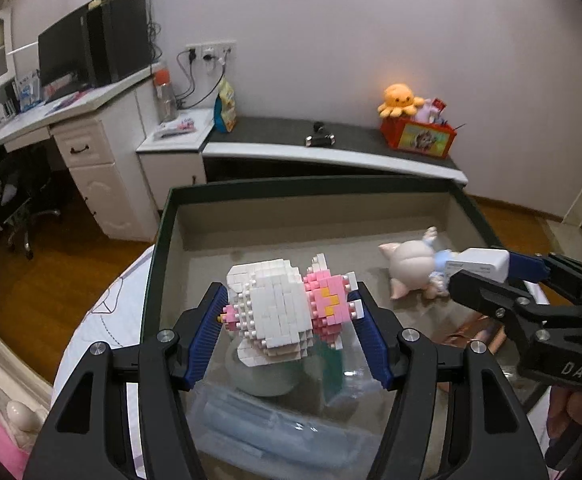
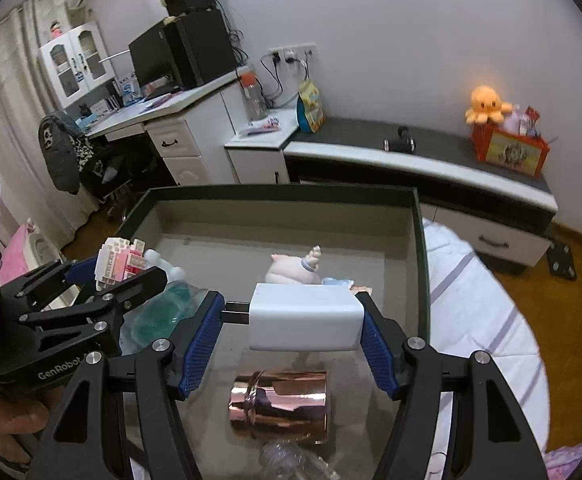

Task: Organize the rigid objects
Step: 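Carry both items over the pink box and open both tools, then withdraw both tools from the box back over the bed items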

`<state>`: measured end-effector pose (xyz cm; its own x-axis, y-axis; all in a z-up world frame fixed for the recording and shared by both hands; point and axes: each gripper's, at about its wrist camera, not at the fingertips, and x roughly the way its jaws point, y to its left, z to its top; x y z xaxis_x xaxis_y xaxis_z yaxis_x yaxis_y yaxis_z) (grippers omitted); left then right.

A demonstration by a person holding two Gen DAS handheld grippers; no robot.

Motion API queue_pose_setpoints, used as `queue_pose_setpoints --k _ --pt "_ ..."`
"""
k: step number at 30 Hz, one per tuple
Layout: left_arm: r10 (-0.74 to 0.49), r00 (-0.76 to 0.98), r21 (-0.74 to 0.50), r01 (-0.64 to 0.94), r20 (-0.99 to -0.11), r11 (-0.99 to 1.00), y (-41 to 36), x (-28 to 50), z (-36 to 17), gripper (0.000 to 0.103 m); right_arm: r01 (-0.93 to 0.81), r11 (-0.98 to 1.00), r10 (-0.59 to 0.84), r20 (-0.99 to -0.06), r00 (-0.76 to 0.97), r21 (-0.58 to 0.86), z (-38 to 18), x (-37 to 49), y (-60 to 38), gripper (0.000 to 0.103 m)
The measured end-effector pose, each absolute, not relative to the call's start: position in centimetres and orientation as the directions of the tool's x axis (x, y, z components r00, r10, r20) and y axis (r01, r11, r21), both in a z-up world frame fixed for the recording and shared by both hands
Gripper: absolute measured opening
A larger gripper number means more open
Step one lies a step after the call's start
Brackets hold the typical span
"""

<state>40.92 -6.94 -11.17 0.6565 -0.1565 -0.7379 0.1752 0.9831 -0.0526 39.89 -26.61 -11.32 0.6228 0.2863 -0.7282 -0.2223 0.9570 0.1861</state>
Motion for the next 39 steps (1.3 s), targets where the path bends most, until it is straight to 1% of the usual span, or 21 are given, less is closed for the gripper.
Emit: queue_pose_setpoints --k 1,2,3,4,6,9,13,20,24,28,34,39 --pt "-0.153 0.653 -0.055 0.169 -0.742 0.984 -6.8 41.0 -11.3 0.069 -0.219 0.953 0.3 -0.725 0.619 0.208 -11.5 39.9 -26.9 0.07" --pt "-0.15 0.655 -0.055 0.164 -0.74 0.985 -6.6 40.8 -11.2 0.082 -0.219 0.949 0.315 -0.721 0.617 0.227 -11.6 39.9 -27.1 0.083" --pt "-0.142 0.669 -0.047 0.157 -0.729 0.986 -6.4 40.4 -11.0 0.098 -0.214 0.944 0.329 -0.714 0.619 0.25 -11.5 39.6 -27.4 0.088" --pt "-0.131 0.691 -0.038 0.149 -0.711 0.988 -6.1 39.8 -10.6 0.102 -0.211 0.943 0.334 -0.71 0.62 0.259 -11.4 39.6 -27.5 0.089" --pt "-0.132 0.718 -0.038 0.146 -0.683 0.989 -5.5 38.3 -9.8 0.103 -0.201 0.94 0.34 -0.699 0.629 0.276 -10.9 39.0 -27.7 0.103" --pt "-0.132 0.747 -0.053 0.129 -0.652 0.99 -4.4 36.1 -8.5 0.103 -0.192 0.926 0.364 -0.641 0.675 0.324 -9.6 36.8 -28.4 0.103" --pt "-0.127 0.796 -0.068 0.108 -0.592 0.992 -3.0 31.5 -6.0 0.103 -0.181 0.914 0.376 -0.591 0.714 0.363 -8.0 33.6 -28.6 0.103" --pt "-0.103 0.843 -0.061 0.084 -0.529 0.995 -1.3 23.1 -2.9 0.103 -0.171 0.941 0.311 -0.549 0.776 0.291 -5.4 24.5 -27.2 0.103" --pt "-0.101 0.857 -0.057 0.084 -0.505 0.995 -0.7 17.9 -2.3 0.103 -0.164 0.959 0.265 -0.528 0.807 0.231 -4.5 19.3 -26.2 0.103" --pt "-0.063 0.87 -0.044 0.047 -0.49 0.998 -0.1 13.5 -2.5 0.103 -0.131 0.975 0.208 -0.517 0.83 0.182 -4.8 14.4 -25.3 0.103" --pt "-0.049 0.871 -0.081 0.011 -0.489 0.997 0.5 9.5 -3.4 0.103 -0.086 0.988 0.14 -0.525 0.84 0.127 -5.9 10.5 -24.3 0.103" --pt "-0.057 0.87 -0.079 0.021 -0.49 0.997 0.0 7.6 -3.9 0.103 -0.092 0.991 0.131 -0.523 0.842 0.101 -6.3 8.6 -23.7 0.103"
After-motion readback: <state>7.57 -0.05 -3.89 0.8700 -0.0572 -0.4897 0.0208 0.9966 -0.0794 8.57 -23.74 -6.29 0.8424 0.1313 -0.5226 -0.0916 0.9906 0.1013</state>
